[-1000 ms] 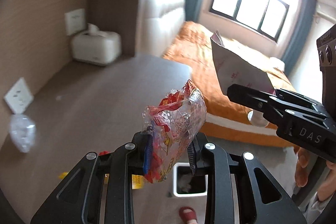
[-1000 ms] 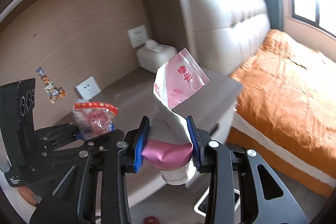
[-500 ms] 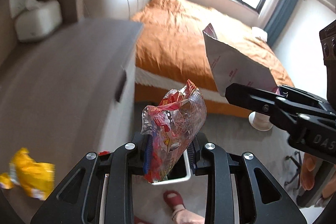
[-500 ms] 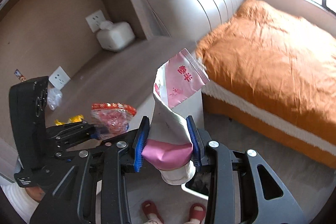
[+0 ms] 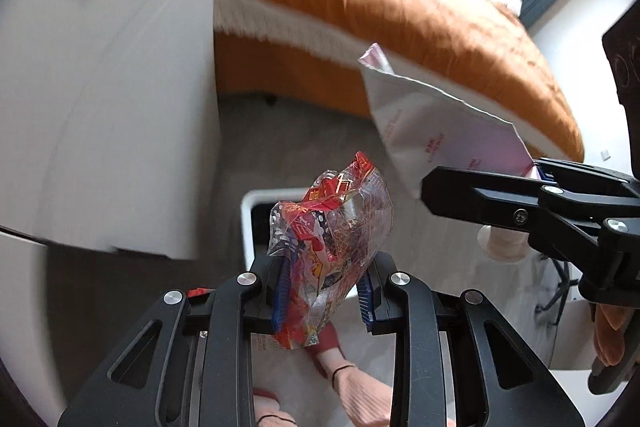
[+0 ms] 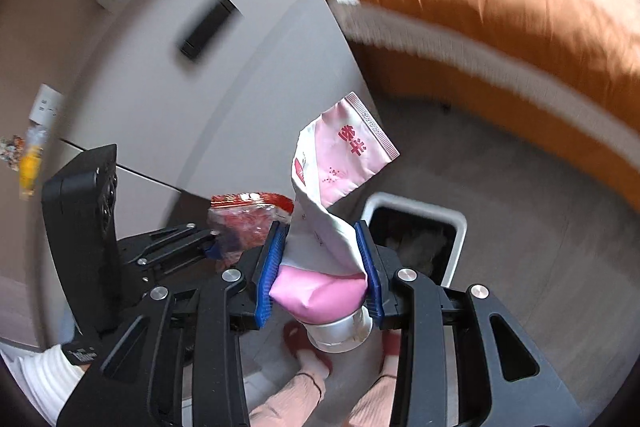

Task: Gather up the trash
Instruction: 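Carry the snack bag and paper cup to the white bin and release both, then move both open tools back over the remaining desk trash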

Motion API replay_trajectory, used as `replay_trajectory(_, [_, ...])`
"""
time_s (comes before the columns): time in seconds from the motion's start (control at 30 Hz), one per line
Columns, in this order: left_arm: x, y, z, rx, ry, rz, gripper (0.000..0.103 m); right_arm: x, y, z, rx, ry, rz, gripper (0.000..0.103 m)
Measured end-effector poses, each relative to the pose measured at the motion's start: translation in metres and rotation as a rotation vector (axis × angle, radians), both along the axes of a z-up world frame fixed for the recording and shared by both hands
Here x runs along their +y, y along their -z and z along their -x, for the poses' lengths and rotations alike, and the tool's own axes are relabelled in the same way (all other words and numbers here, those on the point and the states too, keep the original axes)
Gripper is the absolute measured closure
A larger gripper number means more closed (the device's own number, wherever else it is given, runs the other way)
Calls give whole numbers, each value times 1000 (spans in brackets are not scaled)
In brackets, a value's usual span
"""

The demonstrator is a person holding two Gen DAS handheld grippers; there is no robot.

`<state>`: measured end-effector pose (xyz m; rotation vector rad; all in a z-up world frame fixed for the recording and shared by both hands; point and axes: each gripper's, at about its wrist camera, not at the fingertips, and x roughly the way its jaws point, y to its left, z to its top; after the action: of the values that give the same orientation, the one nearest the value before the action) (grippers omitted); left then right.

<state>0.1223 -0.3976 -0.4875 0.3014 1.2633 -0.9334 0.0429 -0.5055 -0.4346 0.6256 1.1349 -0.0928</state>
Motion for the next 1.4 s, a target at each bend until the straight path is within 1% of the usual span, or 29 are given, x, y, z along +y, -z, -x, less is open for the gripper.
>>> replay_trajectory(0.03, [-2, 15, 2, 9, 1, -11, 76, -3, 14, -1, 17, 2, -19, 66])
replay_trajectory(0.07, [-4, 36, 3, 26, 1, -21, 76, -6, 37, -3, 44, 5, -49, 66])
replay_trajectory(0.1, [-5, 47, 4, 34, 1, -29, 76, -10, 51, -3, 57, 10, -64, 66])
replay_trajectory(0.17, [-9, 80, 6, 46, 7, -52, 76, -16, 83, -6, 89, 11, -91, 66])
replay_trajectory(0.2, [-13, 90, 7, 48, 8, -61, 74, -18, 93, -7, 99, 11, -90, 66])
replay_trajectory(0.23, [-15, 102, 7, 54, 8, -70, 73, -20, 103, -8, 109, 11, -90, 66])
replay_trajectory(0.27, [-20, 109, 6, 62, 11, -72, 64, -22, 115, -9, 122, 2, -105, 64])
replay_trajectory(0.3, [-23, 118, 6, 68, 16, -75, 40, -24, 122, -10, 133, -3, -118, 52])
replay_trajectory(0.33, [-26, 124, 9, 66, 14, -73, 24, -26, 130, -11, 142, 4, -128, 34])
replay_trajectory(0.37, [-26, 130, 9, 66, 12, -69, 8, -29, 137, -10, 143, 20, -131, 7])
replay_trajectory(0.4, [-28, 133, 8, 56, 7, -76, 8, -30, 141, -10, 145, 27, -128, 5])
replay_trajectory(0.47, [-31, 140, 10, 34, 6, -104, 6, -33, 147, -8, 162, 35, -121, 5])
replay_trajectory(0.53, [-29, 139, 13, 5, -5, -112, 5, -35, 147, -6, 170, 52, -111, 5])
replay_trajectory(0.57, [-23, 136, 12, -2, -9, -108, 5, -35, 145, -6, 169, 50, -119, 5])
replay_trajectory(0.7, [-21, 116, 10, -8, -18, -92, 5, -36, 128, -3, 153, 35, -102, 5])
replay_trajectory(0.87, [-19, 77, 7, -34, -28, -67, 5, -36, 99, -3, 125, 43, -88, 5])
replay_trajectory(1.17, [-8, -1, 4, -92, -43, -20, 5, -27, 15, 0, 40, 47, -34, 5])
replay_trajectory(1.23, [-3, -26, 6, -116, -49, -4, 5, -23, -6, 0, 16, 34, -30, 5])
replay_trajectory(1.3, [2, -48, 7, -140, -76, 15, 5, -20, -24, 1, -2, 30, -10, 5])
replay_trajectory(1.4, [12, -83, 9, -139, -107, 54, 5, -15, -56, 3, -36, 31, 2, 5])
